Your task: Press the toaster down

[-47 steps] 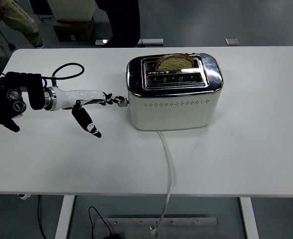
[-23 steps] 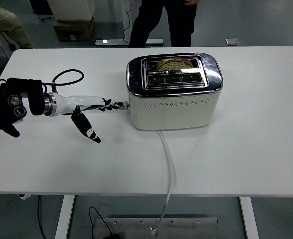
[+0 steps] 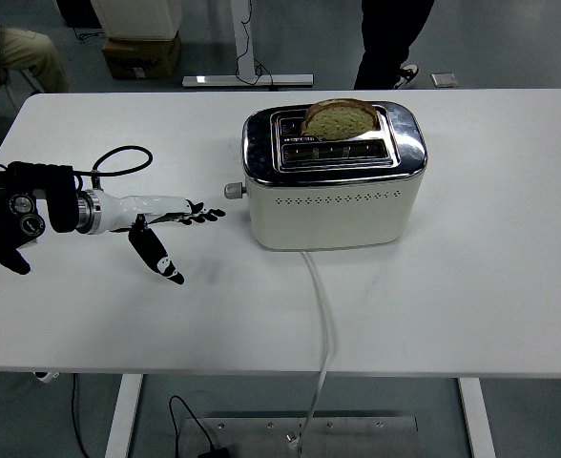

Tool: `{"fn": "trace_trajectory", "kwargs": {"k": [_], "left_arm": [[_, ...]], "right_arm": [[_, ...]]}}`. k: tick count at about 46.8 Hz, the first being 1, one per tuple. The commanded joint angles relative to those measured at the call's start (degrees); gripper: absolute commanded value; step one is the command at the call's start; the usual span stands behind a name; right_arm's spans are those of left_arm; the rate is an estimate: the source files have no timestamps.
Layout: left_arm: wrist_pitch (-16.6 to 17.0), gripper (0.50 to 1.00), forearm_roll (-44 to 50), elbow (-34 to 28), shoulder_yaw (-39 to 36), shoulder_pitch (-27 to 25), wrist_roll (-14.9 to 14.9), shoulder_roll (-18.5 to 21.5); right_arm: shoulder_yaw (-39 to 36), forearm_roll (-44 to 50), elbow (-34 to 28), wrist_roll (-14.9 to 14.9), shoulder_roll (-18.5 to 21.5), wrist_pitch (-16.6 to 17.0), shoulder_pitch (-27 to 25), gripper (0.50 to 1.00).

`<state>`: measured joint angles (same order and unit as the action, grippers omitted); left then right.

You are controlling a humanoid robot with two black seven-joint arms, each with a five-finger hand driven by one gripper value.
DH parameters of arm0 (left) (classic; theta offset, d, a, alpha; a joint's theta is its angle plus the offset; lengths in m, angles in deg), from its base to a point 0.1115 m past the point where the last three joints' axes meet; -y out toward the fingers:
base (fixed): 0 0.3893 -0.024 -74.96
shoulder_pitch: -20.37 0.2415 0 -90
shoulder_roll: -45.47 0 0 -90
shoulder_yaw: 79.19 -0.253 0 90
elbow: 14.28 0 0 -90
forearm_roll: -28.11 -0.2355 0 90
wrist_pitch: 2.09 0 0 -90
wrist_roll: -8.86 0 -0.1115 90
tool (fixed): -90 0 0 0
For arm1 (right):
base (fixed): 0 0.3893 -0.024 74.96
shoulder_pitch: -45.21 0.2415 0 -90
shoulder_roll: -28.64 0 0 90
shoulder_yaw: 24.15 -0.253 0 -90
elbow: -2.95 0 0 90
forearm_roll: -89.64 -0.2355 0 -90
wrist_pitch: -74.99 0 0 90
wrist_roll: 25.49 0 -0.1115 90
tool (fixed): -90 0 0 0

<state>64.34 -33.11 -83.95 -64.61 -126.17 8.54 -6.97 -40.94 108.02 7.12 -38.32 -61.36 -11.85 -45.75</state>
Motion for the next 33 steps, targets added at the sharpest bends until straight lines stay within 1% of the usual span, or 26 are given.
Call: {"fn": "trace_trajectory", "kwargs": {"k": [1,9,14,17,24,30,33], "left_arm": [[0.01,1.000,0.05,-0.03,0.09,0.03,0.15,0.32],[0.01,1.000,0.31,-0.12,0.18,-0.23,0.15,2.08],[0.01,1.000,1.19,-0.29,0.53,-1.46,0.15,3.57],[-0.07,1.000,2.15,-0.29,0.71,-3.21,0.24,4.89],[-1.21,1.000,8.13,-0.29,0.62,-8.13,0.24,7.88],[-2.71,1.000,11.29,-0.21,0.71,-12.79,0.24,9.37],[-2.71,1.000,13.23,-0.21,0.71,-14.99,0.24,9.55]], "right_arm": [[0.00,-0.01,-0.04,0.00,0.00,0.00,0.00,0.998],[0.00,-0.01,0.05,0.00,0.00,0.00,0.00,0.998],[0.00,-0.01,-0.04,0.00,0.00,0.00,0.00,0.998],[0.09,-0.01,0.05,0.00,0.00,0.00,0.00,0.998],[0.09,-0.01,0.05,0.00,0.00,0.00,0.09,0.998],[0.17,-0.01,0.05,0.00,0.00,0.00,0.26,0.998],[0.17,0.08,0.05,0.00,0.00,0.00,0.35,0.998]]}}
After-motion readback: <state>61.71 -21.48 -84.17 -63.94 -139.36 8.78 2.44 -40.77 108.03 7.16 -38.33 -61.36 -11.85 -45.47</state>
